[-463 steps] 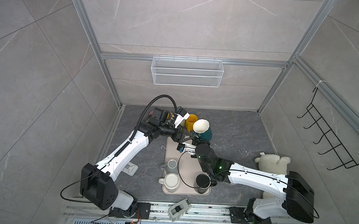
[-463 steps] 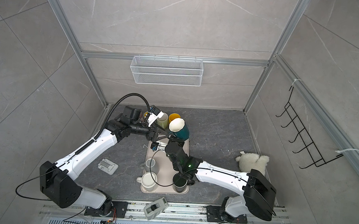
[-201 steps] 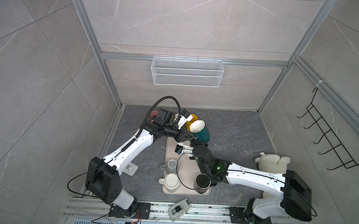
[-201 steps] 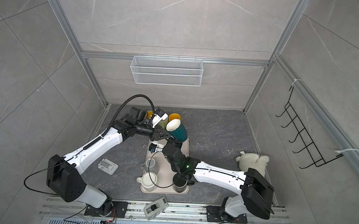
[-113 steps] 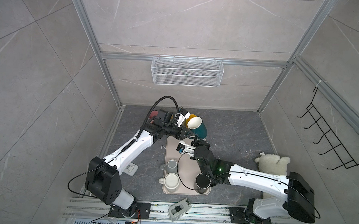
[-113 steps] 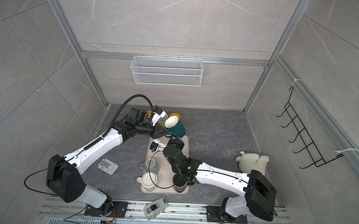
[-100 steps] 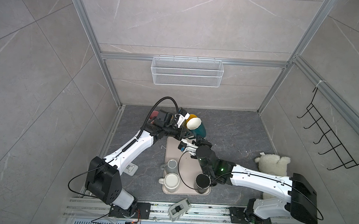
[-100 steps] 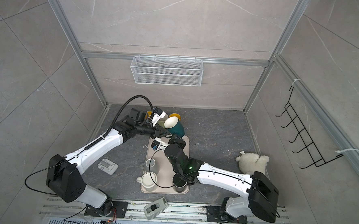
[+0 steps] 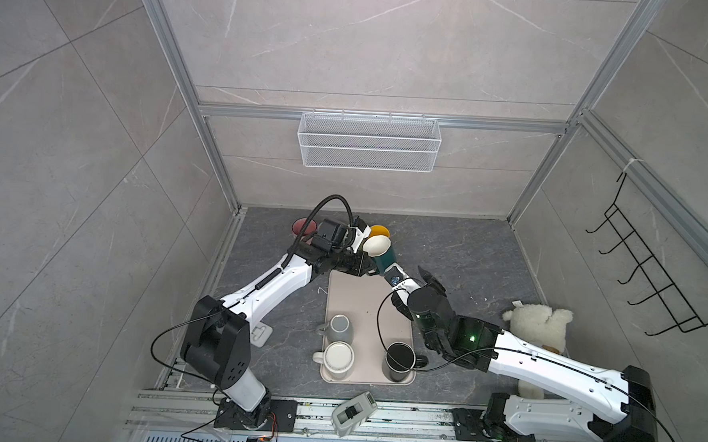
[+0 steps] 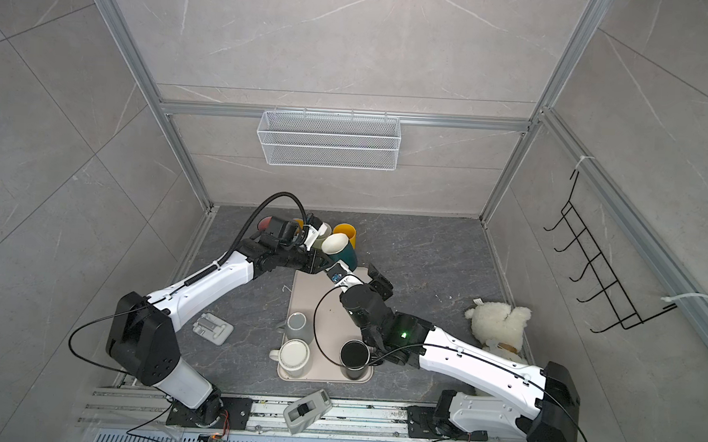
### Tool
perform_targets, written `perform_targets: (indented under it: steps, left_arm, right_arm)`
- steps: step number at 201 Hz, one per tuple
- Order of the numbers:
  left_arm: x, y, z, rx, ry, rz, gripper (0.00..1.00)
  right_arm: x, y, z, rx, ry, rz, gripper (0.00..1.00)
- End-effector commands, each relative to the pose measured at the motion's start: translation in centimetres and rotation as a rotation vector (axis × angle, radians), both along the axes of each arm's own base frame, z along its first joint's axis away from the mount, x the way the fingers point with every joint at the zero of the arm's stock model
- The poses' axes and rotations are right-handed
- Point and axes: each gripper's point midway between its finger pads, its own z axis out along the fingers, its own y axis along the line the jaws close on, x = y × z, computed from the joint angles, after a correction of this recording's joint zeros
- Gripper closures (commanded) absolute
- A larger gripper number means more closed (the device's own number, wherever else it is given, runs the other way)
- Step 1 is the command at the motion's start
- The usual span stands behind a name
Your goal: Turn the mug right side up
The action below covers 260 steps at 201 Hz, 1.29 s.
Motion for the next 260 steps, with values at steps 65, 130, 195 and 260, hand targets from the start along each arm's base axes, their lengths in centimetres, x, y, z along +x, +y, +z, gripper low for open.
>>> perform_targets:
  steps: [65,130,195,260]
  left_arm:
    - [5.0,-7.6,5.2,-0.044,-0.21,0.086,1.0]
    - [8.3,-10.3,3.3,0.026,-0.212,0.235,1.0]
    - [11.3,-10.9,0.2,0.086,-0.205,0.354,1.0]
    - [13.0,-12.1,-1.7,0.12,-0.191,0.361,1.0]
  right_arm:
    - [-1.0,-2.2,-0.4,0.462,0.422,-0.113,0.33]
    - [-1.6,-2.9,0.2,0.849,0.657,-0.038,0.31]
    - [0.1,-2.9,0.2,1.141,0.863,0.045,0.31]
    - [1.4,-4.4,-0.9,1.281,0.949,0.049,0.31]
